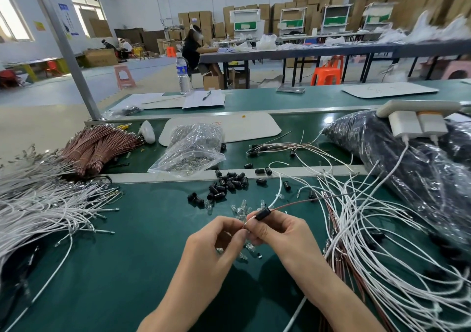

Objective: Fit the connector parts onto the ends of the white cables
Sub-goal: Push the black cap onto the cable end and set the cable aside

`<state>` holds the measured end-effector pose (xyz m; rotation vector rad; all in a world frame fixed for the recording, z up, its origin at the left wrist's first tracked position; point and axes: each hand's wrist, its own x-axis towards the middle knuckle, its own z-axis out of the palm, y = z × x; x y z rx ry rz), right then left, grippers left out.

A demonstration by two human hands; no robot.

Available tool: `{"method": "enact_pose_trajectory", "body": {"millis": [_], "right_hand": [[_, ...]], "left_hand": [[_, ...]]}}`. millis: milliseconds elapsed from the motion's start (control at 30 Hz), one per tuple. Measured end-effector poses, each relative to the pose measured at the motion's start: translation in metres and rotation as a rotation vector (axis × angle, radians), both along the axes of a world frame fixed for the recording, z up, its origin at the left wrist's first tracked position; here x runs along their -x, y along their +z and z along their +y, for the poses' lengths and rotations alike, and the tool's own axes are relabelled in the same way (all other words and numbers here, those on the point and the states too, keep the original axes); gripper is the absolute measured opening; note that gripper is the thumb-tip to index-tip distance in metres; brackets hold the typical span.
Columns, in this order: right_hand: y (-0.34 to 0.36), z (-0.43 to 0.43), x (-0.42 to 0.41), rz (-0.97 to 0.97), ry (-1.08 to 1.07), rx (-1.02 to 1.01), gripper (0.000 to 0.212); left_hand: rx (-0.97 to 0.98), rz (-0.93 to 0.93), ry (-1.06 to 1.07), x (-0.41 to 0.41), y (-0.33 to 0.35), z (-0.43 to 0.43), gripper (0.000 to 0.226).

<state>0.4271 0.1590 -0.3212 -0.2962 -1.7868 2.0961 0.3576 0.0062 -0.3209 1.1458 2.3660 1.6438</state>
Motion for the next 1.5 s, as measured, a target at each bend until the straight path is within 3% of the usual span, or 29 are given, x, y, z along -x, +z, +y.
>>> {"method": "enact_pose_trajectory", "body": {"millis": [500,633,767,1233,1500], "right_hand": [[0.006,-0.002,-0.001,-0.004,0.006,0.137,0.027],[0.006,-0.005,0.001,0.021,0.018,0.124,0.029],[0.004,-0.001,0.0,0.017,-0.063,0.001,0.015],[0.002,0.004,0.001,0.048,-0.042,0.137,0.029],[0.002,0.003,0.002,0.028,-0.039,0.044,0.023]], "left_hand": [[-0.004,-0.289,-0.032,0.0,-0.001,0.006,0.01],[0.004,-0.26,-0.032,0.002,0.0,0.008,0.012],[-0.024,-0.253,-0.019,-0.005,-0.005,0.013,0.012],[-0.131,-0.242,0.025,-0.009,-0.007,0.016,0.008],[-0.125,-0.231,0.004,-0.009,-0.008,0.016,0.021]]}}
